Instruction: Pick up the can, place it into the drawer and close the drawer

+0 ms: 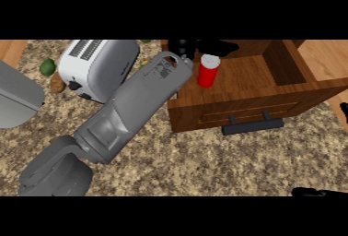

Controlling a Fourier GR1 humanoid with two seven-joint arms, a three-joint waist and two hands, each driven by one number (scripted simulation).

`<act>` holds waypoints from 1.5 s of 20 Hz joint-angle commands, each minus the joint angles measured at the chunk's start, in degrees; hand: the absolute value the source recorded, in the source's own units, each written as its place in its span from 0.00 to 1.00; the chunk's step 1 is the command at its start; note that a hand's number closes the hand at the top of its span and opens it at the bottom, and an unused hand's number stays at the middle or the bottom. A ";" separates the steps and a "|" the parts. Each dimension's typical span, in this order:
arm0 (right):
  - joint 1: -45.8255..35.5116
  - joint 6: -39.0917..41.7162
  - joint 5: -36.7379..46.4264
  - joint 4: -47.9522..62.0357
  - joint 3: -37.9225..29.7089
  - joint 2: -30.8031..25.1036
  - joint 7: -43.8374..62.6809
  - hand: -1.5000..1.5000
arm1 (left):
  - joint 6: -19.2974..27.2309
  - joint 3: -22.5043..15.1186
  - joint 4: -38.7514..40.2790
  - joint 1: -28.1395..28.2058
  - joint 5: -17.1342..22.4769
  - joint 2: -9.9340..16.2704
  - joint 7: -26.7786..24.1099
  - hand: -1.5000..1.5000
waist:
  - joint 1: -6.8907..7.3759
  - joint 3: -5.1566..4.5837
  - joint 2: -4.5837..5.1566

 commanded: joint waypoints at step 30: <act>-11.56 -10.53 60.39 20.89 20.28 -10.55 -7.43 0.00 | 2.50 2.33 -6.18 0.65 6.11 1.79 -1.32 0.00 | 7.95 -0.12 -1.58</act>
